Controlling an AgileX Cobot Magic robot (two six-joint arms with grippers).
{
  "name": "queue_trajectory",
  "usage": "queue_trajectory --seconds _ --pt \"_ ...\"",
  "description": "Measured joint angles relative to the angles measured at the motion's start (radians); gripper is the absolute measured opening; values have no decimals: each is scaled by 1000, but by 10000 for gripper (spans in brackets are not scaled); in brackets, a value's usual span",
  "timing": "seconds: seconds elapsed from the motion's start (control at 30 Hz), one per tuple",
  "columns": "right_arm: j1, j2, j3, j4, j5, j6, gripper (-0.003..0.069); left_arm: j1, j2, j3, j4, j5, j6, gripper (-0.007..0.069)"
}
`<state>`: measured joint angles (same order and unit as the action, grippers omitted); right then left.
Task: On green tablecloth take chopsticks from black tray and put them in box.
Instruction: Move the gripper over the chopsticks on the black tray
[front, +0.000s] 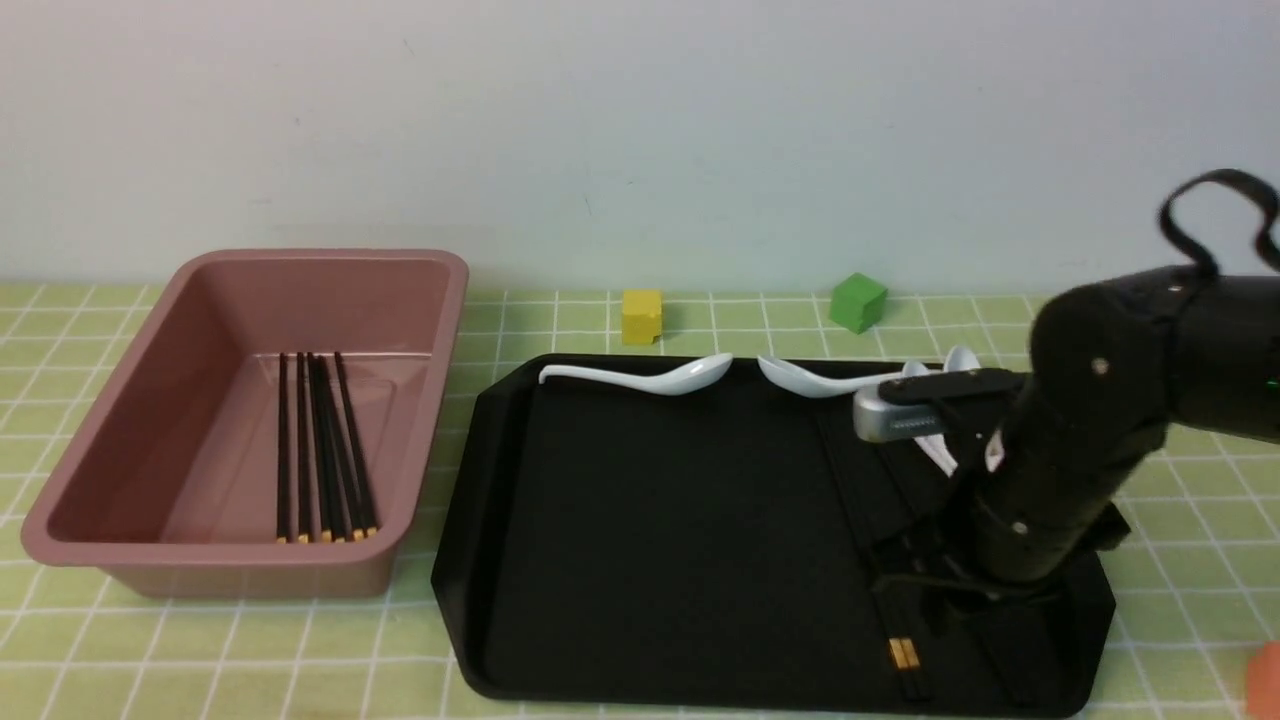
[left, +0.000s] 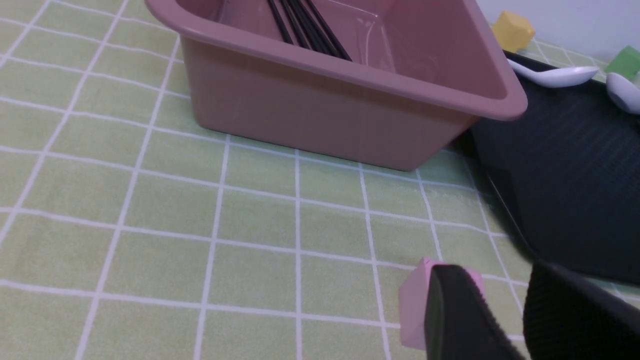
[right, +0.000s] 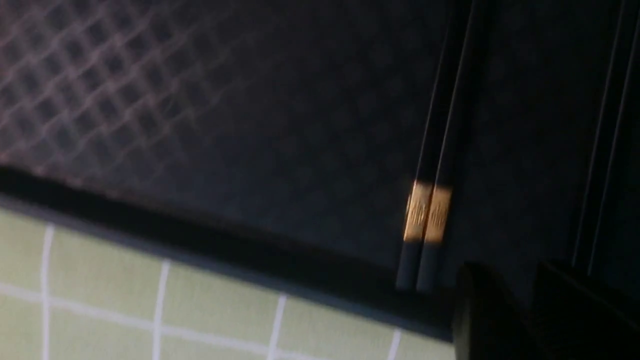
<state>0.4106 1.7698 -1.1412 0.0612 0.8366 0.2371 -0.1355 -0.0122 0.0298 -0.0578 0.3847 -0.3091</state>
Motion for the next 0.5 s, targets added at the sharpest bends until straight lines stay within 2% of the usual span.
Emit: queue_trajectory --seconds 0.1,0.2,0.33,0.5 --pt "9 76 -71 -41 0 62 297 0 0 0 0 0 0 228" --pt "9 118 -110 -47 -9 75 369 0 0 0 0 0 -1 231" --pt "9 142 -123 -48 -33 78 393 0 0 0 0 0 -1 237" --pt "9 193 -123 -47 -48 78 372 0 0 0 0 0 -1 237"
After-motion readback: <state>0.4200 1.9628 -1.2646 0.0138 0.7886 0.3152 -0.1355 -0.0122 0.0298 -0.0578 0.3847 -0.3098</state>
